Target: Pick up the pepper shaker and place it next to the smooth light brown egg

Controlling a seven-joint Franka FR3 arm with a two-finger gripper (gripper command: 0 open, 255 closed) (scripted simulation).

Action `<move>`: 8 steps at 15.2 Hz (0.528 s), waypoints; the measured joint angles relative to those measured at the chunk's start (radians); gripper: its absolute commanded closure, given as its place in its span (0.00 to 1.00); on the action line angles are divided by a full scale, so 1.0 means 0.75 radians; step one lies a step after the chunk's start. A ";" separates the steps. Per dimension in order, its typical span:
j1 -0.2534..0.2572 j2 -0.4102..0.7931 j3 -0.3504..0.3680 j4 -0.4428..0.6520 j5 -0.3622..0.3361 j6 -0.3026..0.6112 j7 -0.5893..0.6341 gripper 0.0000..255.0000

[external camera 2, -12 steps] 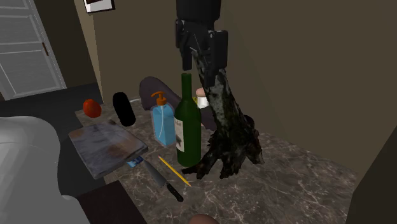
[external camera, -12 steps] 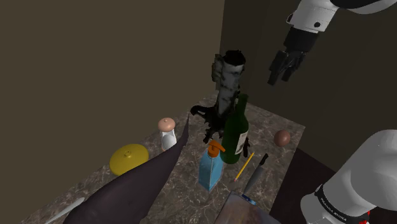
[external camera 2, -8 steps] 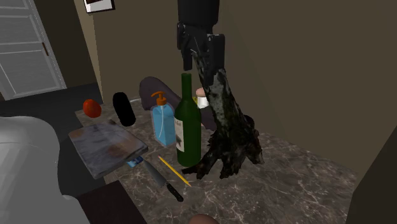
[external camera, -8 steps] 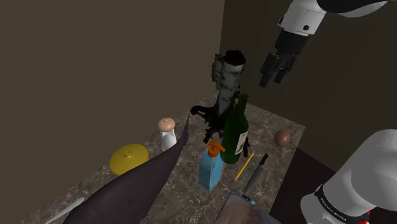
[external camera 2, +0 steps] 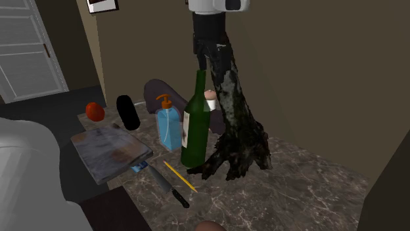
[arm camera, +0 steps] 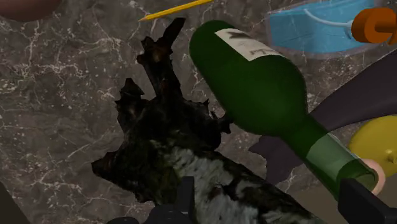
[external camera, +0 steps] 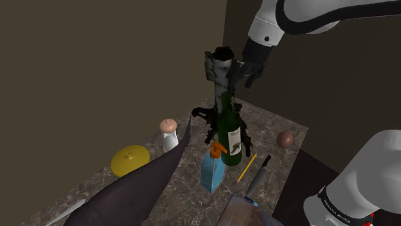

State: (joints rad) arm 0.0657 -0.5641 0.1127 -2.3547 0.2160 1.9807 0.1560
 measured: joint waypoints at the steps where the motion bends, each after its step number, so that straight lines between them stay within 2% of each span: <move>1: 0.011 0.048 0.029 0.016 0.008 0.079 0.033 0.00; 3: 0.027 0.113 0.057 0.033 0.014 0.177 0.075 0.00; 4: 0.035 0.172 0.079 0.065 0.014 0.173 0.104 0.00; 6: 0.045 0.259 0.109 0.105 0.009 0.088 0.150 0.00; 8: 0.057 0.346 0.150 0.147 0.005 0.108 0.207 0.00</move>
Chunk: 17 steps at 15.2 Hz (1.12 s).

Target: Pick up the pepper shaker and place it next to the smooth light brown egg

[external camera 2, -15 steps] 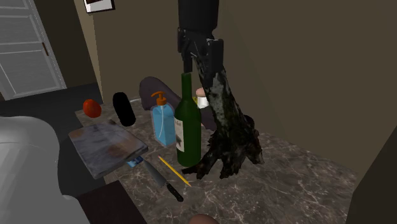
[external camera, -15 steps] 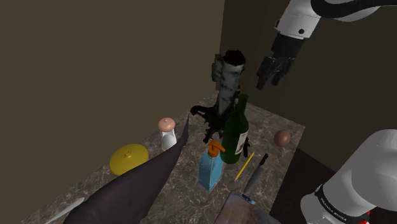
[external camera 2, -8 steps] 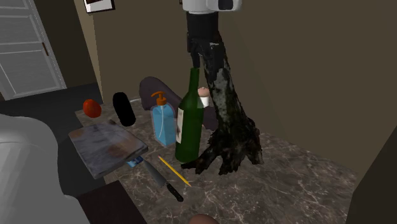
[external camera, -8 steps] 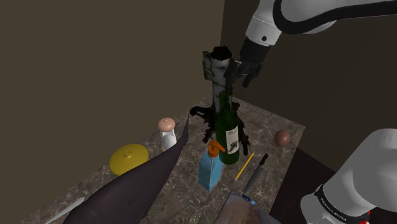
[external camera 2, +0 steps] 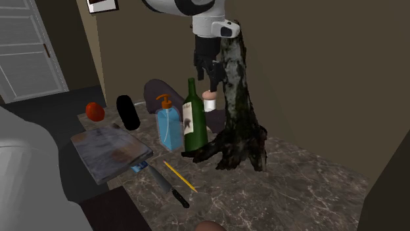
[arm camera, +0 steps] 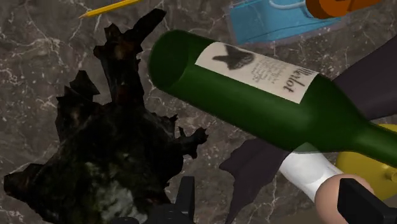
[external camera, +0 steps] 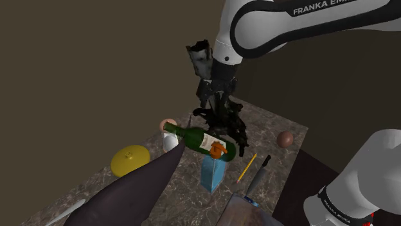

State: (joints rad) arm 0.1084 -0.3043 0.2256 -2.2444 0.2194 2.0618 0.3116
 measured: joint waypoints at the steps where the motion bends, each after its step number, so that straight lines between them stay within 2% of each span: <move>1: 0.004 0.049 0.018 0.033 -0.007 0.009 0.028 0.00; 5: 0.026 0.224 0.087 0.136 -0.043 0.083 0.145 0.00; 9: 0.054 0.434 0.137 0.300 -0.118 0.132 0.271 0.00; 13: 0.091 0.612 0.155 0.438 -0.191 0.169 0.368 0.00; 17: 0.107 0.666 0.157 0.447 -0.213 0.214 0.394 0.00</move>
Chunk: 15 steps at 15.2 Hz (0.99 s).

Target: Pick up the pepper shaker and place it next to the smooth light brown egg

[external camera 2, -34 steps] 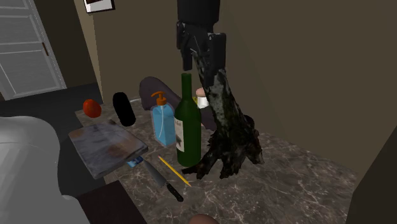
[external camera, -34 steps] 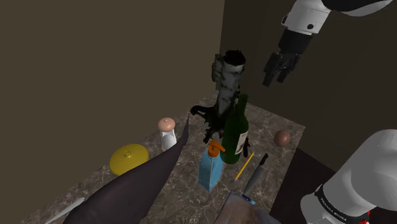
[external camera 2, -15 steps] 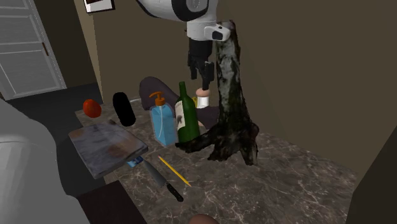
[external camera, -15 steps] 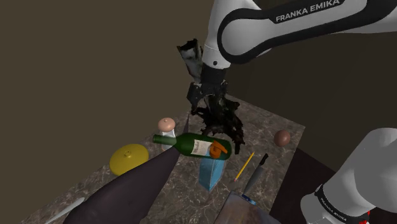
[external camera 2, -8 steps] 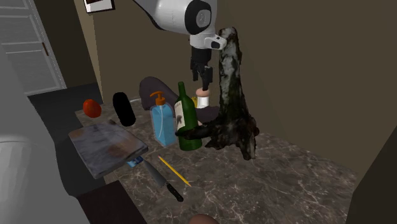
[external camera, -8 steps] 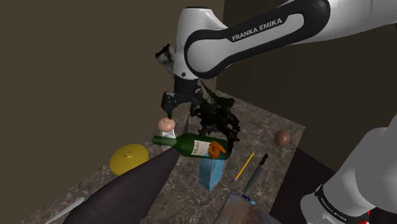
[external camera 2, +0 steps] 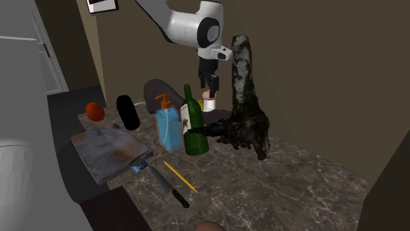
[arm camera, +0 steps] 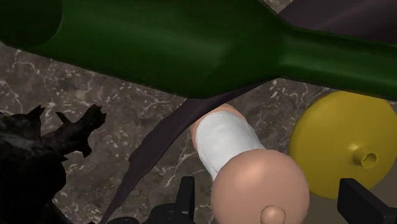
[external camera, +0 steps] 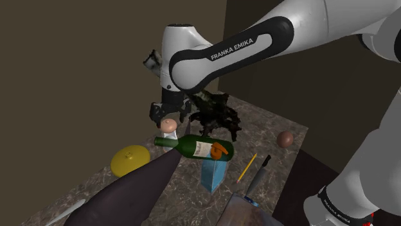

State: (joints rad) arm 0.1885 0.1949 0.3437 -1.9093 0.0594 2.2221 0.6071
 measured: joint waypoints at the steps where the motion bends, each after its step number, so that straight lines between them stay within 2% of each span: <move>1: 0.002 0.005 0.000 -0.014 -0.002 0.020 0.002 0.00; 10: 0.009 0.038 -0.001 -0.020 -0.014 0.057 0.011 0.00; 11: 0.009 0.038 -0.001 -0.020 -0.014 0.057 0.011 1.00; 15: 0.009 0.038 0.000 -0.019 -0.014 0.058 0.011 1.00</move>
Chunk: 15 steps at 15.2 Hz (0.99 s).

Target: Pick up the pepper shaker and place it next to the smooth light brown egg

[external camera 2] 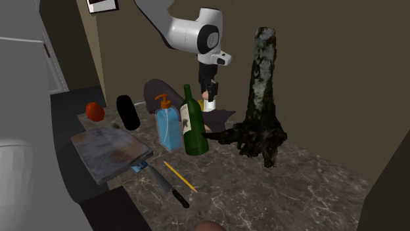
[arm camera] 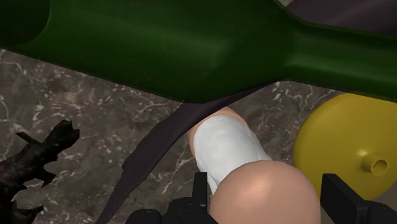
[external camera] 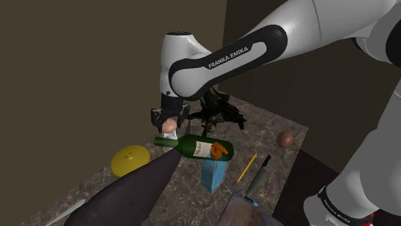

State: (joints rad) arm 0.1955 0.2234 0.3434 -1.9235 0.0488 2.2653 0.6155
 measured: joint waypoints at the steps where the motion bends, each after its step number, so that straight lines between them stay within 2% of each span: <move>1: 0.000 0.000 0.000 0.000 0.000 0.000 0.000 1.00; 7: 0.000 -0.003 0.000 0.005 0.001 -0.008 0.000 1.00; 15: -0.007 -0.059 0.004 0.068 0.018 -0.126 -0.002 1.00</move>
State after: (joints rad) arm 0.1902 0.1788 0.3465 -1.8723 0.0624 2.1708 0.6141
